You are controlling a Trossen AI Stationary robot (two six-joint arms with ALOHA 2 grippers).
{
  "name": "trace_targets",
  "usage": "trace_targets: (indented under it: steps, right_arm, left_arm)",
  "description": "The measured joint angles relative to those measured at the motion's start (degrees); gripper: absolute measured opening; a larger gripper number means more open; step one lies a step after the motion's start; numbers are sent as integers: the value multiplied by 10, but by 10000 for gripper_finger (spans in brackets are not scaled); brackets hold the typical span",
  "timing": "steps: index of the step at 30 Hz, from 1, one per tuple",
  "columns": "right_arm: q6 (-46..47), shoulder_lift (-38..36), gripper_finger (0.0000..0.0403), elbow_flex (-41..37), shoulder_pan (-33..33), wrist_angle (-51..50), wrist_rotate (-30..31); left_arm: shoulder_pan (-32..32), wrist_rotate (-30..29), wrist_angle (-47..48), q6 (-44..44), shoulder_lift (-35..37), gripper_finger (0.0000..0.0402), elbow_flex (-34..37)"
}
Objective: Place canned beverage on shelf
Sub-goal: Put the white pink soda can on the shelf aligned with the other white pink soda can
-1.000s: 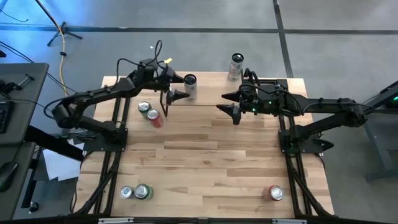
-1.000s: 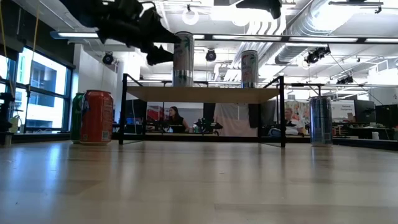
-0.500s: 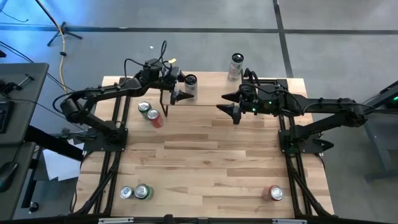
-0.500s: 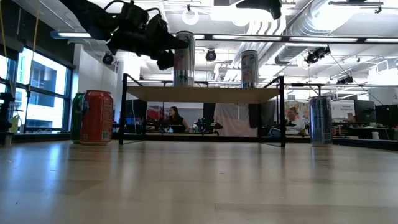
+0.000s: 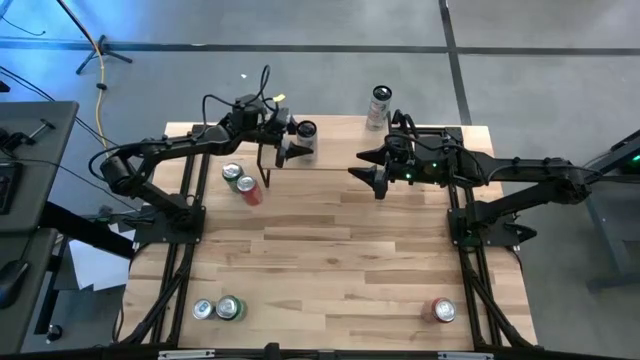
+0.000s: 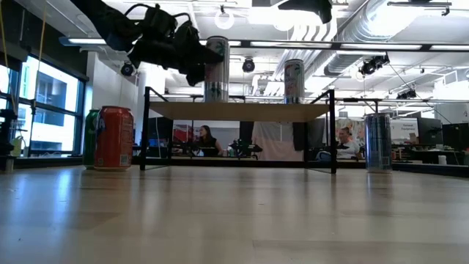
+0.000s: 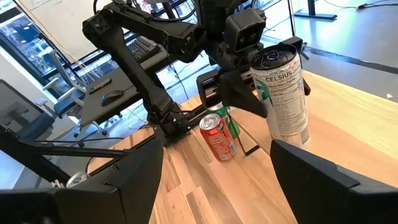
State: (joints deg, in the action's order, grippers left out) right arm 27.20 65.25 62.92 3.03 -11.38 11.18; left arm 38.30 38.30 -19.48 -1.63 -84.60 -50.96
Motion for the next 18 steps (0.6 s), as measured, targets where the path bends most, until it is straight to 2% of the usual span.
trace_targets:
  steps: [5,9,15,18]
  right_arm:
    - [0,0,282,0,0,0,0]
    - [-1,0,282,0,0,0,0]
    - [-2,0,282,0,0,0,3]
    - [-2,0,282,0,0,0,25]
  left_arm:
    - [0,-1,-2,-1,0,186,0]
    - [5,-19,-3,3,2,185,0]
    - [7,-155,-9,15,22,185,1]
    - [-4,-197,-11,42,29,192,1]
